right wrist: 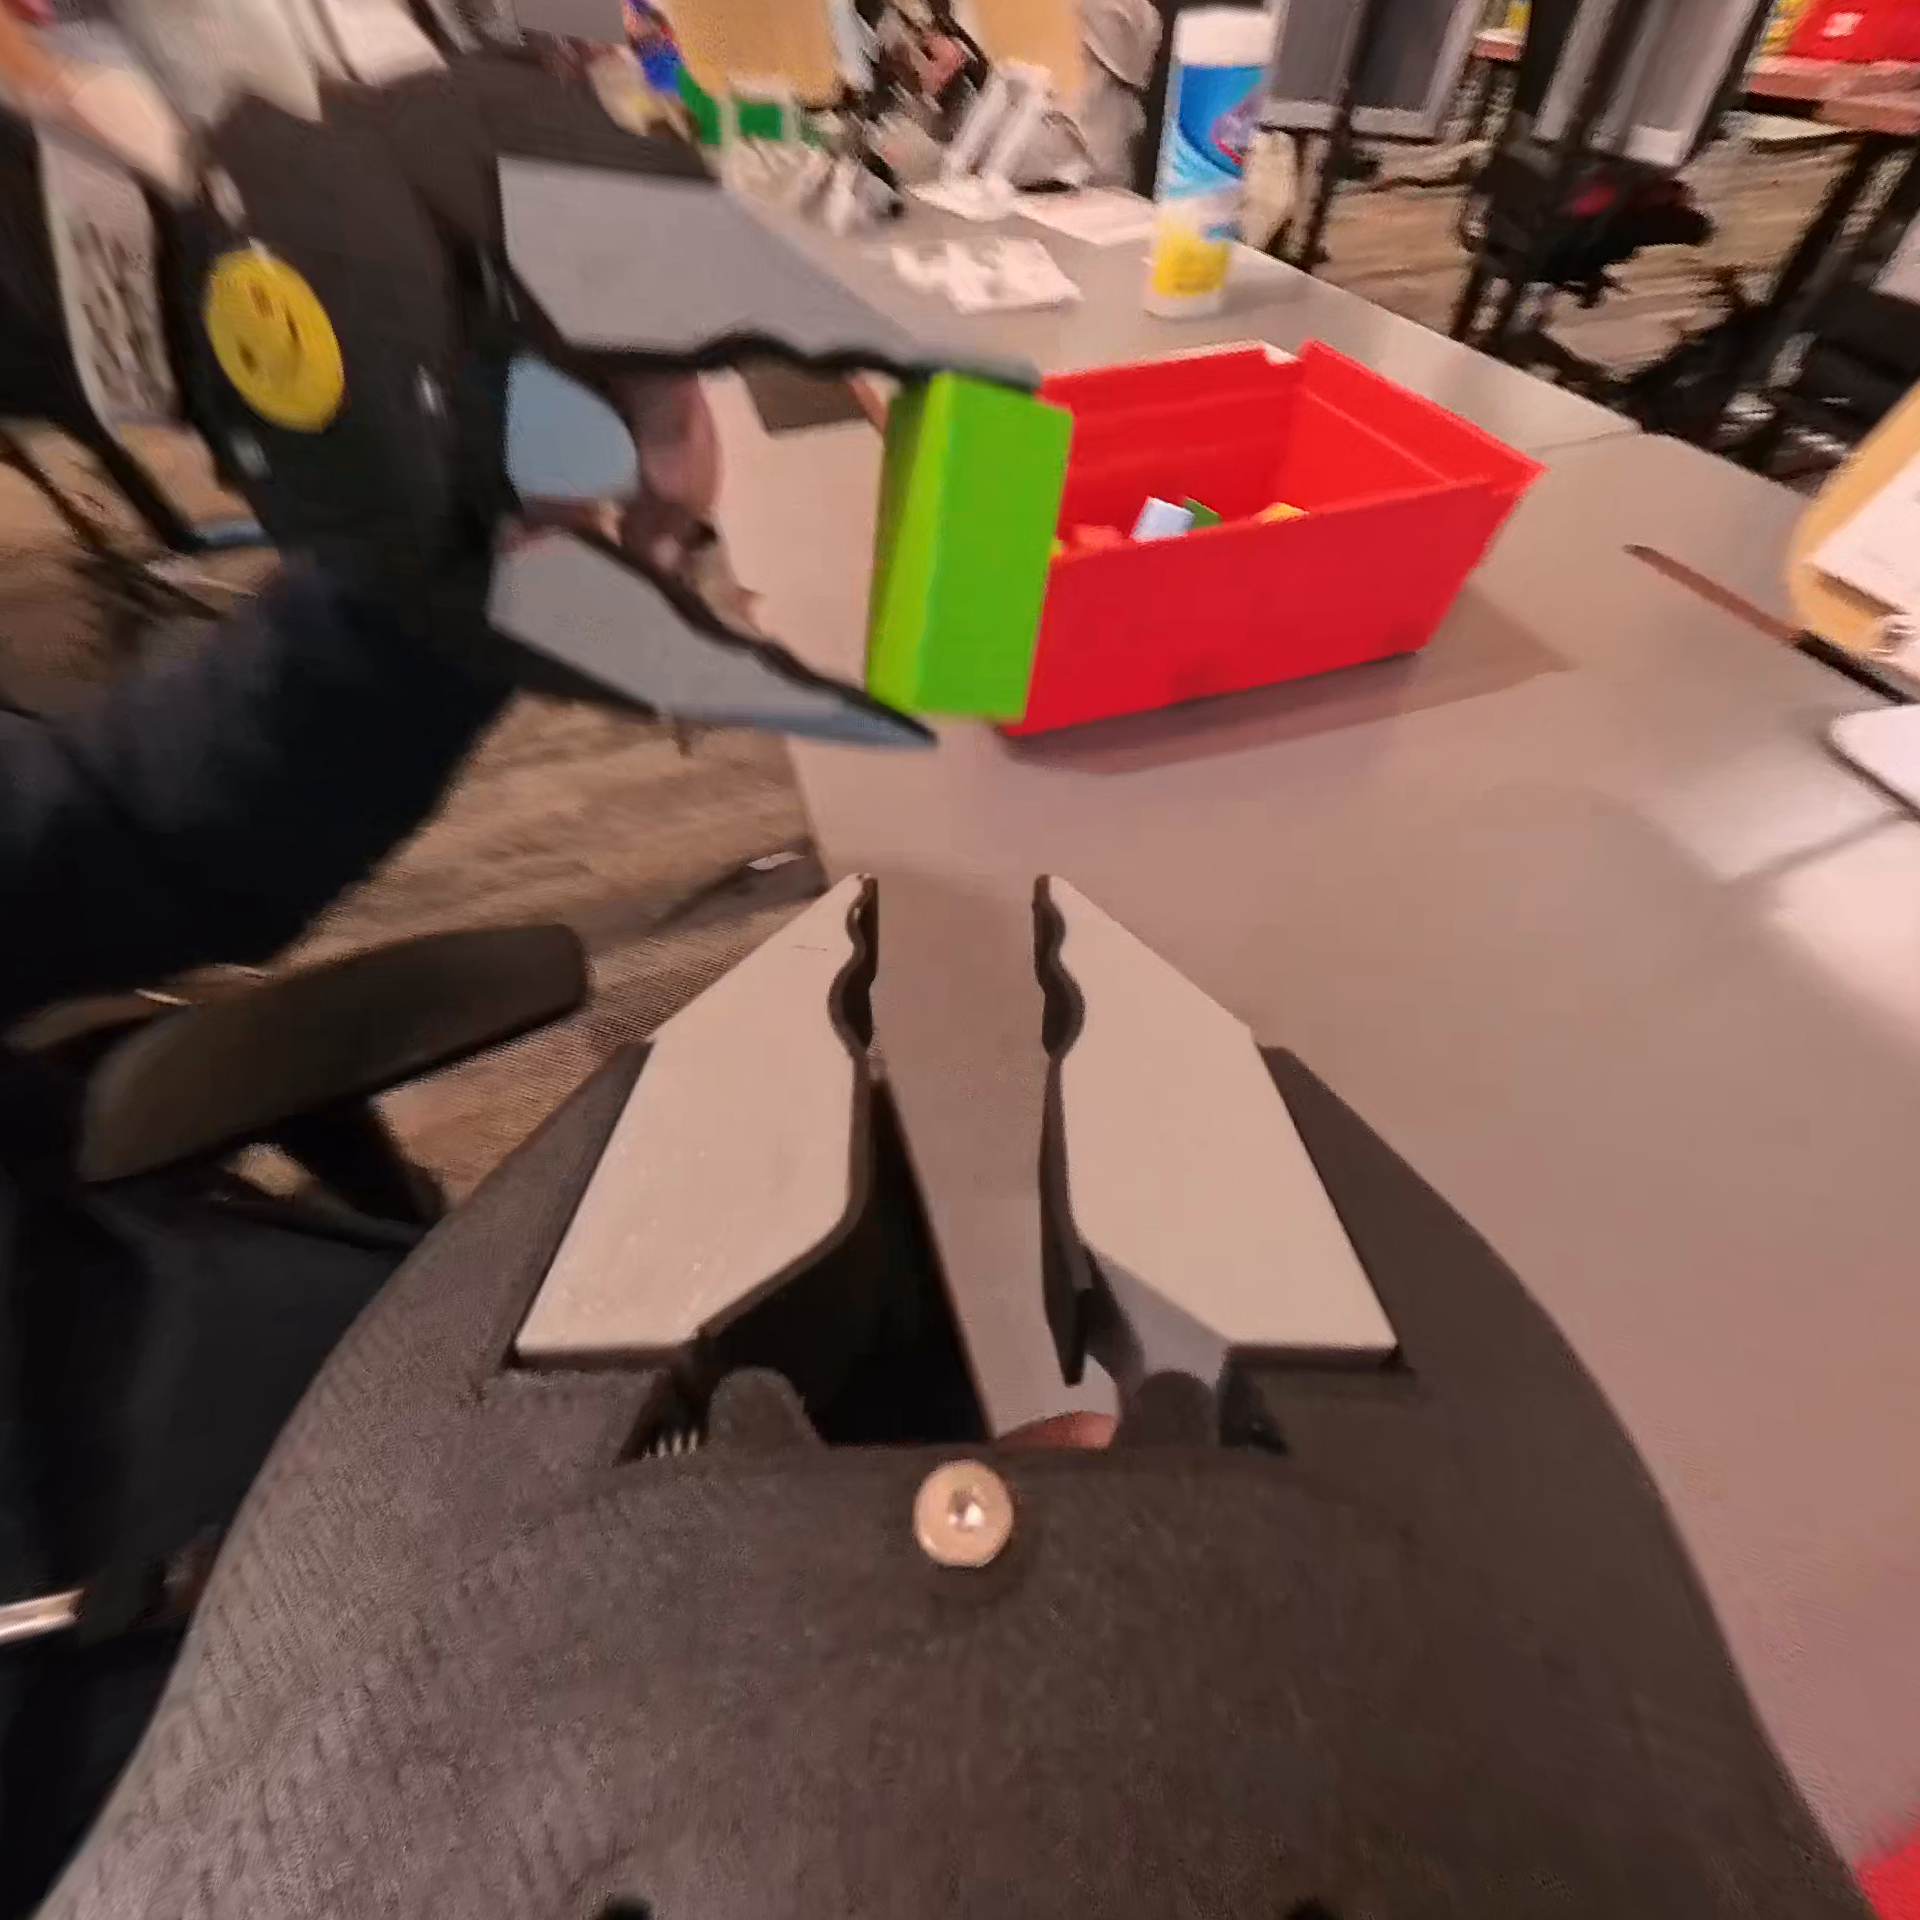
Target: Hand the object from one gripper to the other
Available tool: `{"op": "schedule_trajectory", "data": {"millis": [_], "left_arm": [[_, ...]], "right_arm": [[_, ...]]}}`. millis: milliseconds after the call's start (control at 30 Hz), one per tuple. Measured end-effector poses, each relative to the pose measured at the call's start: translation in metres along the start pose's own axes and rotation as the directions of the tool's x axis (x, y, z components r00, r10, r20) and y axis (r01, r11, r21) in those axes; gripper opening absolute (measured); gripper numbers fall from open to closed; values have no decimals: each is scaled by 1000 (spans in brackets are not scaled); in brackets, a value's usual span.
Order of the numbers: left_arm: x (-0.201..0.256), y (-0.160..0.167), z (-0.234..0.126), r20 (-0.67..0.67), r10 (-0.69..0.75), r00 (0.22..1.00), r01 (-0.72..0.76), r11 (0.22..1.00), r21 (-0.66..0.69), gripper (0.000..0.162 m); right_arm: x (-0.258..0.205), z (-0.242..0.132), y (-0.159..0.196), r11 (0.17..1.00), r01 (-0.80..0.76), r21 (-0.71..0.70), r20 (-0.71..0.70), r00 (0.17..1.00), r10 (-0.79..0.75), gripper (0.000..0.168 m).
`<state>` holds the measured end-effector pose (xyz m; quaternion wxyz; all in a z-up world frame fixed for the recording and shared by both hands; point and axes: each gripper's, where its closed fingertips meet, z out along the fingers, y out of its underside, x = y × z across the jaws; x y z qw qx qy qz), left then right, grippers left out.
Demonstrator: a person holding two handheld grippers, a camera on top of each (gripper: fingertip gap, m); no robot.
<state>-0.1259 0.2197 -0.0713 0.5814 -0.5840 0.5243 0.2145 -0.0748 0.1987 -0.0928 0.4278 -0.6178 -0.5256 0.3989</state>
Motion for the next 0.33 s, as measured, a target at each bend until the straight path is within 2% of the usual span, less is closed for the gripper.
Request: {"op": "schedule_trajectory", "data": {"millis": [133, 200, 233, 333], "left_arm": [[16, -69, -6, 27, 61, 998, -65, 983, 173, 68], [16, -86, -6, 72, 68, 995, -81, 974, 211, 68], [15, -93, -6, 89, 60, 994, -80, 970, 232, 68], [21, -109, -5, 79, 22, 997, -44, 959, 281, 67]], "right_arm": [[-20, -22, -23, 989, -99, 107, 152, 985, 82, 36], [-22, -32, -31, 982, -125, 144, 180, 979, 98, 38], [-20, -35, -31, 981, -125, 151, 176, 980, 98, 33], [-23, -38, -31, 980, -132, 150, 201, 975, 101, 32]]}}
